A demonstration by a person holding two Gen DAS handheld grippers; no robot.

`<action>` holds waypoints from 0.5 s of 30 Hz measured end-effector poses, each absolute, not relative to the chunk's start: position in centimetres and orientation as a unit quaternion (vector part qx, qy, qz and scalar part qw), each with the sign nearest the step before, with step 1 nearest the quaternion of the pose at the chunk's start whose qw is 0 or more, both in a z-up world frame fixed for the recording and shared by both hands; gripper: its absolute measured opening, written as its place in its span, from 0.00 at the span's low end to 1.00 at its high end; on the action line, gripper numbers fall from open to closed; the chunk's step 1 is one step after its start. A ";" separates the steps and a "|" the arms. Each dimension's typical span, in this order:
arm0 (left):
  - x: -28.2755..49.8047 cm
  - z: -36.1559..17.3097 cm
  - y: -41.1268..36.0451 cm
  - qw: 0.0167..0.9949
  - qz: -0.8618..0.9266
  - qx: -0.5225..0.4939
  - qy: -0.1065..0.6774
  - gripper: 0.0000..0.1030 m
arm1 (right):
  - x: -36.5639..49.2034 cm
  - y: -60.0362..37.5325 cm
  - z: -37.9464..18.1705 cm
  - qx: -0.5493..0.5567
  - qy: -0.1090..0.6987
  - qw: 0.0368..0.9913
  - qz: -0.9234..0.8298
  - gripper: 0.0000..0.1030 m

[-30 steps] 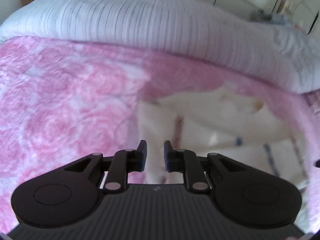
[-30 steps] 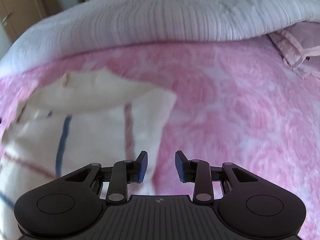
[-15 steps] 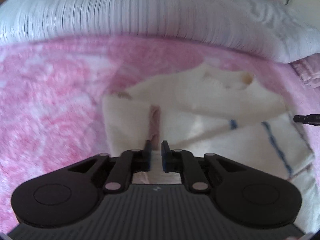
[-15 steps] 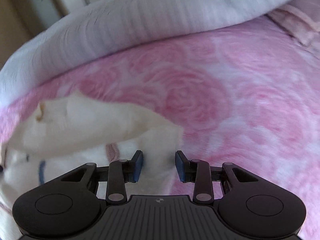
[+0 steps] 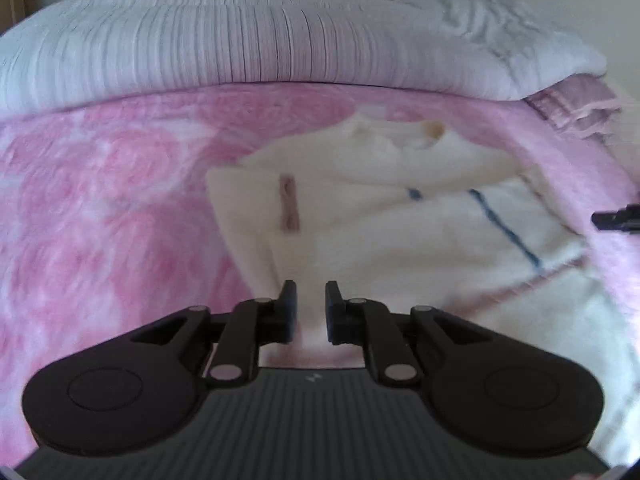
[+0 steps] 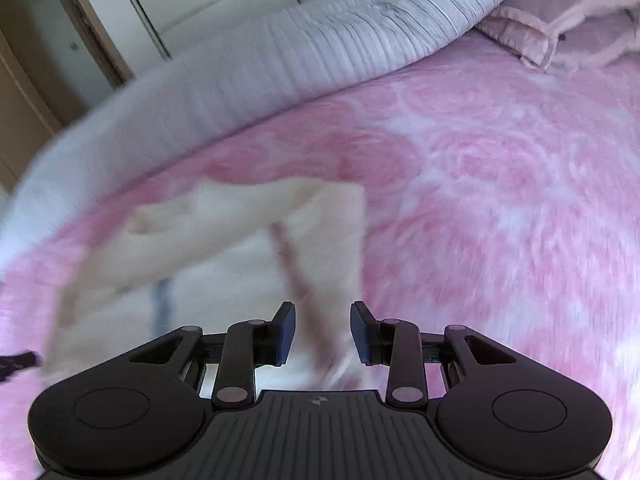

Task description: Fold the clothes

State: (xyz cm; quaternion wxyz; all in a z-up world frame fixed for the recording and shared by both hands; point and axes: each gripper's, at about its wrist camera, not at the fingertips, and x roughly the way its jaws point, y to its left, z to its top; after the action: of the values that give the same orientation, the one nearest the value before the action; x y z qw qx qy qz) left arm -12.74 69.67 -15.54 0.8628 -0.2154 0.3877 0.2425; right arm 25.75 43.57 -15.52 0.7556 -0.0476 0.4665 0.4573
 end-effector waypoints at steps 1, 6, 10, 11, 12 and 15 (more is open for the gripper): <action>-14.4 -15.3 69.0 0.858 0.239 -0.237 0.387 0.16 | 24.9 42.2 -15.3 -0.041 0.477 0.747 0.461 0.34; -23.5 -16.8 63.2 0.817 0.249 -0.366 0.369 0.20 | 20.8 35.2 -16.3 -0.025 0.513 0.723 0.461 0.40; -28.6 -19.8 58.5 0.776 0.282 -0.438 0.354 0.23 | 18.6 29.7 -17.8 -0.019 0.524 0.719 0.456 0.40; -29.4 -20.4 57.6 0.771 0.286 -0.448 0.351 0.25 | 18.5 28.5 -17.8 -0.015 0.520 0.721 0.458 0.40; -30.2 -20.8 56.8 0.772 0.286 -0.452 0.344 0.25 | 18.3 27.5 -17.8 -0.011 0.516 0.723 0.459 0.40; -31.6 -21.3 55.0 0.783 0.284 -0.453 0.318 0.25 | 18.4 24.9 -18.0 0.001 0.510 0.725 0.462 0.40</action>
State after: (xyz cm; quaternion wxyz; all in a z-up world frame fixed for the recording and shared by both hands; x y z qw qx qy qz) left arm -31.64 55.04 -21.35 0.7828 -0.4529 0.3181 0.2843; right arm 18.39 24.87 -17.98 0.7254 0.0008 0.5100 0.4623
